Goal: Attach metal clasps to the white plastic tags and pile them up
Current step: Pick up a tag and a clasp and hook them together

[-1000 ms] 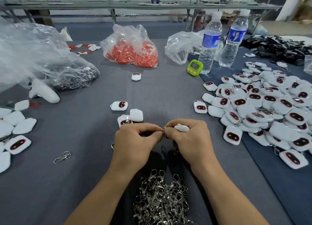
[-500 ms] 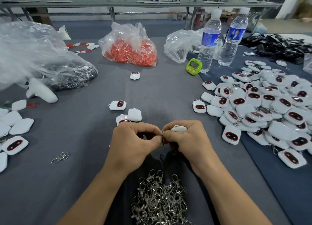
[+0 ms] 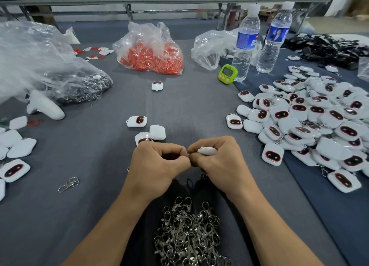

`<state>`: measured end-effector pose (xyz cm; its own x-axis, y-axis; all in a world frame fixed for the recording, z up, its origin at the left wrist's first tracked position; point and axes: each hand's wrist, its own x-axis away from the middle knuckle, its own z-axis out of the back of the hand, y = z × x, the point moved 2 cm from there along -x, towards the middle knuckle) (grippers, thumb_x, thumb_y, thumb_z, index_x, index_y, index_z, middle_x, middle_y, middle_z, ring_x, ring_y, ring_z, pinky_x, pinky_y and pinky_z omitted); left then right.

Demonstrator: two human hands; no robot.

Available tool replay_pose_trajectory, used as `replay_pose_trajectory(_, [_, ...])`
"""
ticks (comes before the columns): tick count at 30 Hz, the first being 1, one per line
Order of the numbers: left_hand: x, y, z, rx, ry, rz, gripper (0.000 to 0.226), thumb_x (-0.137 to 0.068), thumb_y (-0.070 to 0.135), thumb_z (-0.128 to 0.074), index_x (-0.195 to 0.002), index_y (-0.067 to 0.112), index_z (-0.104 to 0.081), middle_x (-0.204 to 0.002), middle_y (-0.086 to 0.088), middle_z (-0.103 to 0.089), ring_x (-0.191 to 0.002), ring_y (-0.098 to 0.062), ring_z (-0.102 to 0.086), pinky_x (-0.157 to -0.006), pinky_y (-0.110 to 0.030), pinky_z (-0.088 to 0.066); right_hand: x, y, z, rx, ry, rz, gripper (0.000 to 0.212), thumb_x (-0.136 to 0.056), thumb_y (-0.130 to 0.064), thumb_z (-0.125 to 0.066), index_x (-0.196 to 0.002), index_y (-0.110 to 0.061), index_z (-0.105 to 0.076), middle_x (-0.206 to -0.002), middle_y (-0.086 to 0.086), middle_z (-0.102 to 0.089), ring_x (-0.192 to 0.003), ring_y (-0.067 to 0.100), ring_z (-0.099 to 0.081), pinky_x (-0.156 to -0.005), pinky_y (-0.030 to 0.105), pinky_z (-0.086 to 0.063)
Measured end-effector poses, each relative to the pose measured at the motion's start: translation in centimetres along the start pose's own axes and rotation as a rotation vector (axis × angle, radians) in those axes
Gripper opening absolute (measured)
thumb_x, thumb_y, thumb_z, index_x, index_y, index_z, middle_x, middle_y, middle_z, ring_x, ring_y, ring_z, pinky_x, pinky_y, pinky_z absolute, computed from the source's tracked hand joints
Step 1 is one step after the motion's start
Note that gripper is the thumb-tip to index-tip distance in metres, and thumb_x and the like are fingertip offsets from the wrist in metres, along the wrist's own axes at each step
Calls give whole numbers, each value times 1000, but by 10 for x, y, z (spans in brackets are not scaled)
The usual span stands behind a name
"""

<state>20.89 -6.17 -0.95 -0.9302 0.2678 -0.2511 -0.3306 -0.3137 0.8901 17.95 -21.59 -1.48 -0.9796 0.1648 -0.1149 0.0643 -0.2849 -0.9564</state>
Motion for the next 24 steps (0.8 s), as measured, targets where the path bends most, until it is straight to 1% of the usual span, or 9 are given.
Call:
replay_pose_trajectory(4, [-2, 0, -4, 114, 30, 60, 10, -61, 19, -64, -62, 14, -72, -49, 2, -48, -51, -8, -38, -49, -22, -30, 2, -6, 1, 8, 49, 72, 16, -71, -17, -74, -73, -33, -78, -65, -9, -72, -62, 2, -64, -60, 20, -51])
replay_pose_trajectory(6, [-2, -1, -2, 94, 103, 70, 9, -61, 23, -66, -63, 20, -75, -48, 2, -53, -50, -6, -41, -49, -20, -33, 2, -5, 1, 35, 69, 50, 15, -75, -15, -75, -76, -29, -78, -65, -10, -71, -60, 1, -62, -59, 19, -48])
replay_pose_trajectory(8, [-1, -3, 5, -85, 249, 38, 7, -62, 29, -67, -65, 30, -73, -48, 12, -56, -46, -3, -46, -47, -12, -34, 2, -2, 2, 49, 97, -23, 24, -76, -8, -73, -86, -30, -74, -66, -11, -69, -53, 2, -57, -55, 17, -45])
replay_pose_trajectory(10, [0, -2, 11, -409, 317, -51, 4, -67, 30, -69, -64, 28, -68, -55, 13, -59, -55, -7, -55, -52, -14, -38, 2, 2, 3, 13, 91, -102, 38, -75, -3, -65, -96, -35, -59, -73, -4, -71, -51, 5, -56, -51, 20, -45])
replay_pose_trajectory(12, [0, -4, 8, -637, 242, -130, 10, -70, 24, -76, -65, 24, -67, -61, 10, -61, -59, -11, -56, -57, -26, -46, 1, 3, 4, 10, 75, -134, 42, -76, 3, -58, -89, -36, -48, -81, -4, -74, -55, 5, -60, -49, 21, -47])
replay_pose_trajectory(14, [1, -6, 0, -723, 116, -157, 13, -72, 22, -80, -66, 22, -68, -66, 7, -64, -65, -18, -59, -59, -34, -48, 0, 4, 6, 48, 68, -110, 39, -79, 4, -57, -84, -34, -51, -83, -6, -74, -58, 11, -64, -51, 29, -51])
replay_pose_trajectory(18, [-2, -6, -3, -628, -4, -165, 9, -74, 23, -81, -70, 23, -72, -69, 8, -64, -68, -13, -56, -65, -34, -46, -5, 10, 8, 188, 71, -54, 34, -90, -8, -61, -97, -39, -74, -75, -6, -72, -68, 18, -69, -67, 35, -58])
replay_pose_trajectory(21, [-4, -8, 0, -522, -69, -155, 5, -76, 23, -79, -75, 25, -75, -72, 11, -65, -69, -7, -55, -69, -31, -45, -7, 12, 7, 156, 101, -72, 34, -92, -14, -64, -113, -40, -64, -84, -5, -74, -75, 21, -68, -71, 38, -58])
replay_pose_trajectory(24, [-4, -9, 1, -467, -104, -147, 6, -77, 22, -79, -80, 27, -77, -74, 12, -65, -72, -7, -57, -69, -27, -44, -7, 10, 8, 163, 81, -61, 29, -88, -13, -67, -97, -38, -56, -71, -6, -71, -63, 16, -64, -58, 30, -49])
